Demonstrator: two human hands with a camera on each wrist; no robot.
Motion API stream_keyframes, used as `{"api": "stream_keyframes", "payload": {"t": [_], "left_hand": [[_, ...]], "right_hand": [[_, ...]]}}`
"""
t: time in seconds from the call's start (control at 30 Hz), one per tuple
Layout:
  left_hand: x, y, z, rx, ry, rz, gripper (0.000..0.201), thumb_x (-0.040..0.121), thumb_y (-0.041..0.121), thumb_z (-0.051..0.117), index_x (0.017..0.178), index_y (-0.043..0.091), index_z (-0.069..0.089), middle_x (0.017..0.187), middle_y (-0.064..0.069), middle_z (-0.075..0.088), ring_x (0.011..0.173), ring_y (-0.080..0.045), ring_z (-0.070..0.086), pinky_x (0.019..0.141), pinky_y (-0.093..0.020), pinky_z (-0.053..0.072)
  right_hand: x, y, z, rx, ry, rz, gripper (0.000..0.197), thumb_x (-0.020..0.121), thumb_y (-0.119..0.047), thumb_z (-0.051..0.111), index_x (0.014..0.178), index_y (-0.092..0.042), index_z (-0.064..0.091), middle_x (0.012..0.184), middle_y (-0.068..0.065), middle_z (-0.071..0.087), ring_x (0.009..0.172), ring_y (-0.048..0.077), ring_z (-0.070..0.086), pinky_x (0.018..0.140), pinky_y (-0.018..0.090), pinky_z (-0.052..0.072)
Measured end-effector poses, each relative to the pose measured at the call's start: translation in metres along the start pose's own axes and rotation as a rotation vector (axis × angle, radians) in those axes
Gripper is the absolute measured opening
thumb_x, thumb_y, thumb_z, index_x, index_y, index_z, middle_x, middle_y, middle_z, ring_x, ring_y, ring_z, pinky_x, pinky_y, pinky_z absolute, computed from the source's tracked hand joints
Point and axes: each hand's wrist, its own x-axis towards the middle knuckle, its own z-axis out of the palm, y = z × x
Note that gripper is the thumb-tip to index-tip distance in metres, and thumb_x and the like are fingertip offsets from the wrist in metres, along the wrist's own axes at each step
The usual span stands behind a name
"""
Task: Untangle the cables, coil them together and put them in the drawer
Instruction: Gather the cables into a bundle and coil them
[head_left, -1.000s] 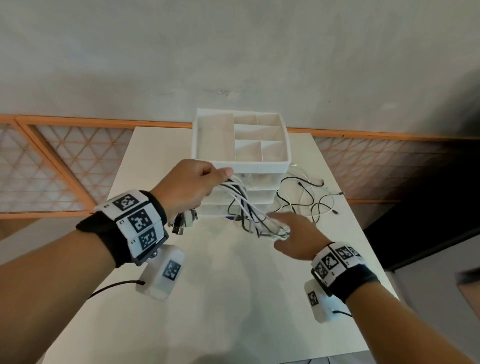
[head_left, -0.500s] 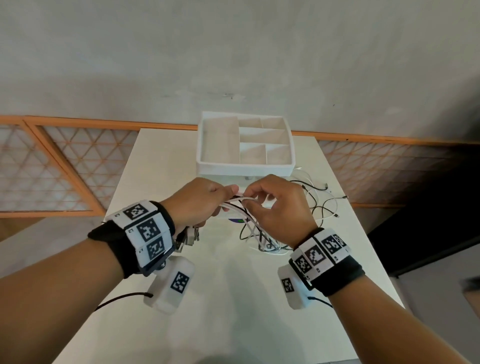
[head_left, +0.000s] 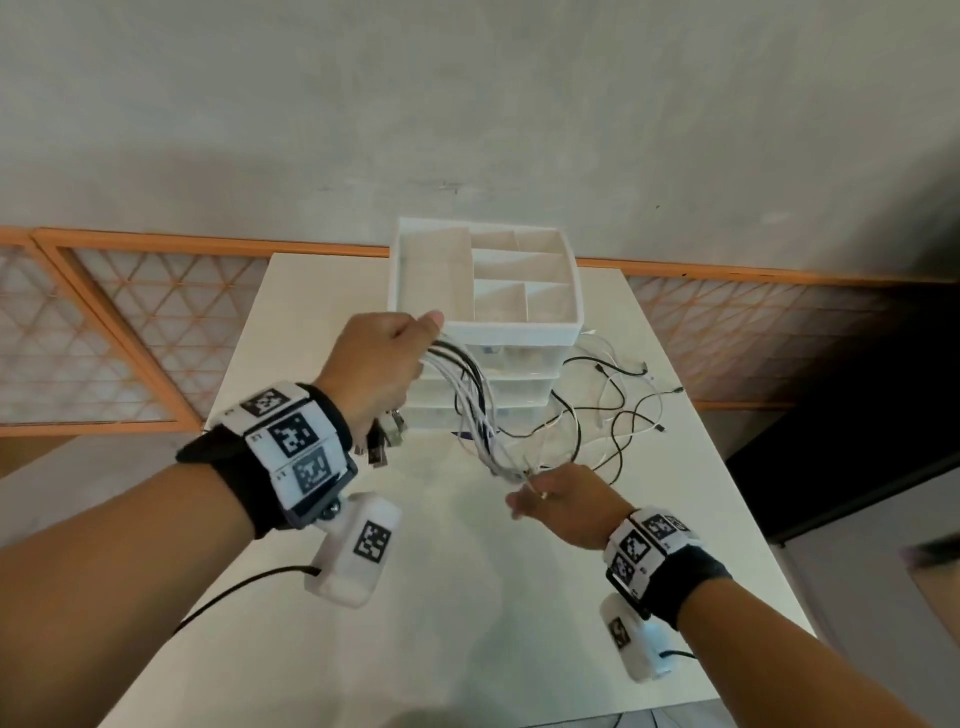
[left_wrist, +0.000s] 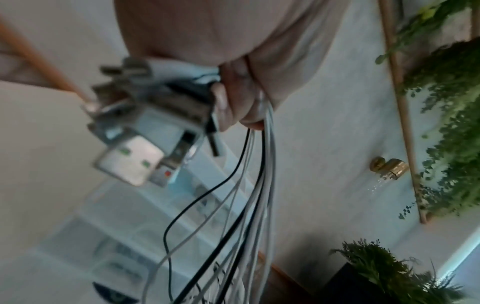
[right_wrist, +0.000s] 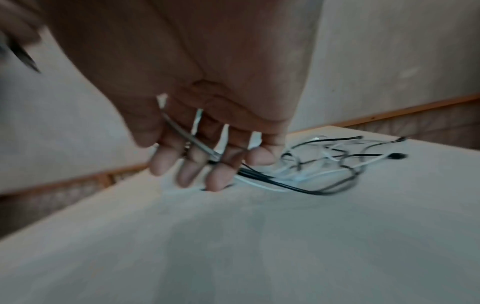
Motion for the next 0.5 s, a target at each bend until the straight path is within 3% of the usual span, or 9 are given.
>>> {"api": "stream_keyframes", "payload": {"t": [0.07, 0.13, 0.2, 0.27, 0.33, 0.4, 0.47, 0.5], "left_hand": [[0.002, 0.005, -0.005, -0.006, -0.022, 0.028, 0.048, 0.094, 0.044, 0.06, 0.065, 0.007, 0.052, 0.042, 0.012, 0.028, 0.044, -0.016, 0.02, 0.045, -0.023, 0.019], [0.001, 0.003, -0.006, 0.2, -0.123, 0.007, 0.055, 0.09, 0.058, 0.058, 0.067, 0.009, 0.068, 0.046, 0.006, 0.032, 0.039, -0.015, 0.024, 0.045, -0.023, 0.023], [0.0, -0.005, -0.005, 0.495, -0.221, -0.053, 0.057, 0.089, 0.065, 0.052, 0.063, 0.017, 0.07, 0.049, 0.001, 0.039, 0.038, -0.016, 0.032, 0.047, -0.025, 0.028], [0.003, -0.015, -0.005, 0.61, -0.19, -0.107, 0.06, 0.091, 0.063, 0.049, 0.066, 0.012, 0.067, 0.051, -0.001, 0.047, 0.041, -0.019, 0.04, 0.049, -0.026, 0.032], [0.008, -0.023, -0.006, 0.514, -0.062, -0.144, 0.057, 0.093, 0.059, 0.051, 0.065, 0.011, 0.063, 0.052, -0.003, 0.049, 0.044, -0.022, 0.042, 0.052, -0.027, 0.034], [0.014, -0.024, -0.009, 0.277, 0.092, -0.187, 0.054, 0.093, 0.057, 0.053, 0.066, 0.01, 0.061, 0.054, -0.003, 0.048, 0.043, -0.021, 0.039, 0.05, -0.026, 0.034], [0.018, -0.016, -0.013, 0.017, 0.182, -0.226, 0.053, 0.092, 0.058, 0.054, 0.069, 0.011, 0.06, 0.051, -0.001, 0.043, 0.038, -0.018, 0.034, 0.044, -0.024, 0.03], [0.02, -0.01, -0.016, -0.108, 0.189, -0.227, 0.053, 0.092, 0.058, 0.054, 0.07, 0.011, 0.058, 0.048, 0.001, 0.039, 0.035, -0.015, 0.03, 0.042, -0.024, 0.027]], "right_hand": [[0.005, 0.016, -0.008, -0.065, 0.099, 0.134, 0.037, 0.1, -0.047, 0.051, 0.088, -0.023, 0.077, 0.094, 0.002, 0.072, 0.087, 0.018, 0.067, 0.08, 0.026, 0.044], [0.012, 0.021, -0.037, -0.016, 0.324, 0.212, 0.035, 0.102, -0.038, 0.047, 0.095, -0.021, 0.076, 0.112, 0.006, 0.073, 0.107, 0.026, 0.066, 0.092, 0.03, 0.045], [0.009, 0.009, -0.081, 0.13, 0.619, 0.213, 0.033, 0.1, -0.042, 0.049, 0.082, -0.024, 0.07, 0.104, 0.006, 0.073, 0.099, 0.027, 0.067, 0.085, 0.031, 0.047], [-0.004, -0.013, -0.118, 0.153, 0.821, 0.141, 0.037, 0.097, -0.057, 0.048, 0.083, -0.026, 0.063, 0.09, -0.003, 0.066, 0.08, 0.015, 0.063, 0.067, 0.026, 0.043], [-0.015, -0.025, -0.135, 0.109, 0.945, 0.054, 0.04, 0.096, -0.059, 0.047, 0.092, -0.023, 0.064, 0.089, -0.003, 0.064, 0.075, 0.015, 0.06, 0.062, 0.025, 0.038], [-0.016, -0.018, -0.132, 0.177, 1.014, 0.043, 0.043, 0.096, -0.059, 0.046, 0.088, -0.02, 0.065, 0.084, 0.003, 0.069, 0.075, 0.022, 0.066, 0.066, 0.031, 0.05], [-0.01, -0.001, -0.11, 0.234, 0.916, 0.145, 0.042, 0.095, -0.056, 0.046, 0.084, -0.021, 0.067, 0.082, 0.007, 0.073, 0.077, 0.027, 0.071, 0.079, 0.043, 0.057], [-0.006, 0.012, -0.094, 0.135, 0.784, 0.228, 0.038, 0.096, -0.05, 0.048, 0.085, -0.021, 0.07, 0.089, 0.01, 0.074, 0.086, 0.031, 0.071, 0.088, 0.041, 0.054]]}}
